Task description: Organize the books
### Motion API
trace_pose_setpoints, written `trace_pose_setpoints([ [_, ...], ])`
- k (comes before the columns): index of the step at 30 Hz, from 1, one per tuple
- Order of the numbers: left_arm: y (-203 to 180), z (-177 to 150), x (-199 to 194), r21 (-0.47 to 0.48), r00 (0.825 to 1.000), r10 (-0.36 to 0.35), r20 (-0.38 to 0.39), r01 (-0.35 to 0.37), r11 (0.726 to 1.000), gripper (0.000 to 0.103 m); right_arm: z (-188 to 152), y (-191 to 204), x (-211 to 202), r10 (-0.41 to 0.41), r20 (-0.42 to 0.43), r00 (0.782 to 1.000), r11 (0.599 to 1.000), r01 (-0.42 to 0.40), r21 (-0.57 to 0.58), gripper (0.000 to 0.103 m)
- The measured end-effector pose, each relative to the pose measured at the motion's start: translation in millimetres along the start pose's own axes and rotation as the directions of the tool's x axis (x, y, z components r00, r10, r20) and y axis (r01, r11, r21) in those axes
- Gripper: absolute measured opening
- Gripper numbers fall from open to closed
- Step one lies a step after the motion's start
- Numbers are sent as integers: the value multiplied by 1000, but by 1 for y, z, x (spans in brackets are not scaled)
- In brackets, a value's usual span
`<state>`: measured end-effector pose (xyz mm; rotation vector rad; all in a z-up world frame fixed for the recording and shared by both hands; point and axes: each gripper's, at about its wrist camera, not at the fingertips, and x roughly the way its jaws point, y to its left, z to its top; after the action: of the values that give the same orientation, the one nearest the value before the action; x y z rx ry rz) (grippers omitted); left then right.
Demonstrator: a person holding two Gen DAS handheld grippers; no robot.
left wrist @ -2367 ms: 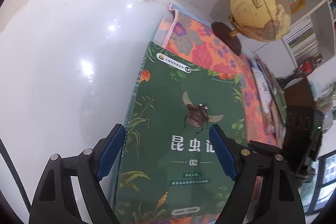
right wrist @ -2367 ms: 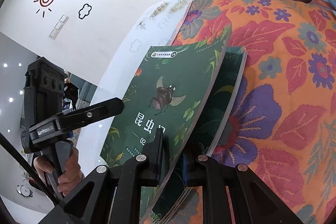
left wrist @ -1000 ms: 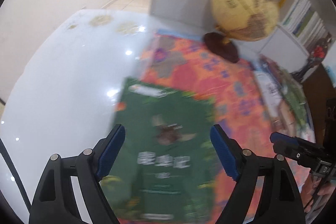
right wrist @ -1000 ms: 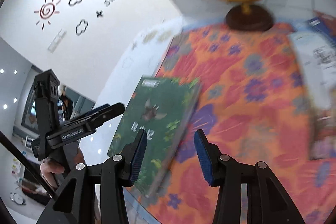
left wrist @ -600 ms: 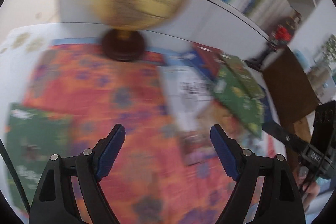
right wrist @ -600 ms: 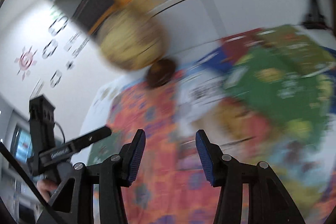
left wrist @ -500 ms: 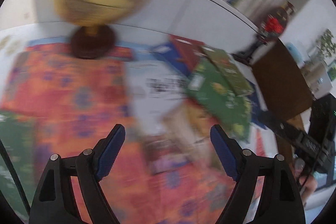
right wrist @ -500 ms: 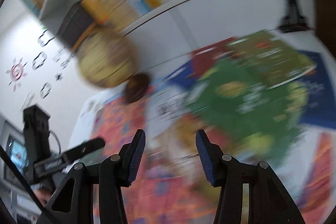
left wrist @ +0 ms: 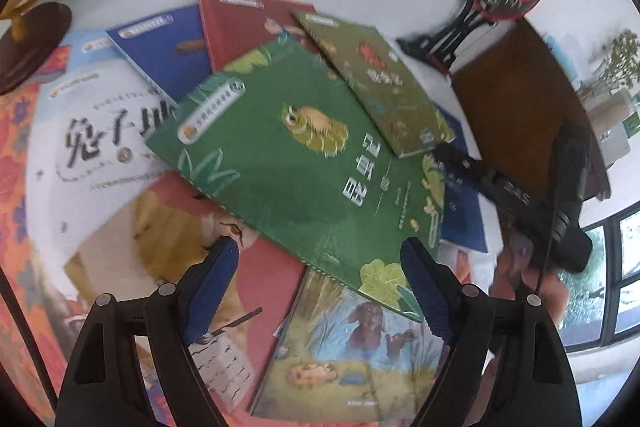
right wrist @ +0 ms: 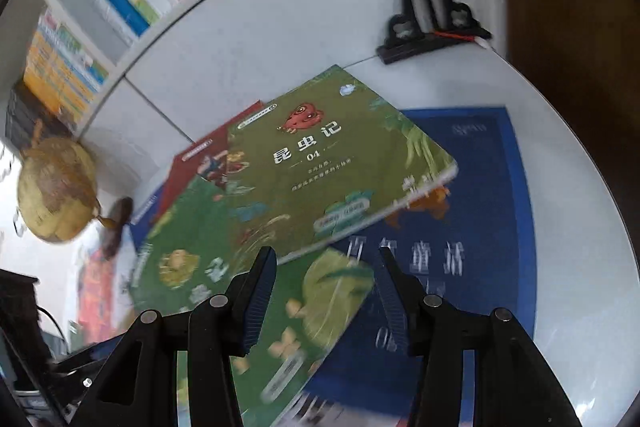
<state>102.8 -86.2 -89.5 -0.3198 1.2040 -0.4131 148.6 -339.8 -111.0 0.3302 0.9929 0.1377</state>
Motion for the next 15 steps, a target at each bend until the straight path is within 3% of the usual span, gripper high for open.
trace_pose_setpoints([
  [1,-1,-1,4,3,1000,-4,-9,4,1000,82,0,3,6,-18,-4,1000,999,18,-26,49],
  [3,-2,-1,3,10,1000,-11,12,10,1000,82,-3,10,8,19,3,1000,997,-18,-68,51],
  [7,7,2,4,-22,997,-82,9,82,996,82,-9,23,6,28,-40,999,996,-31,-84,53],
  [12,16,-6,-9,-3,998,-55,4,55,998,82,-31,39,-6,166,-121,979,984,-173,-43,53],
  [15,22,-9,-23,12,998,-61,16,61,998,82,-45,57,-10,200,-169,965,976,-211,-54,52],
])
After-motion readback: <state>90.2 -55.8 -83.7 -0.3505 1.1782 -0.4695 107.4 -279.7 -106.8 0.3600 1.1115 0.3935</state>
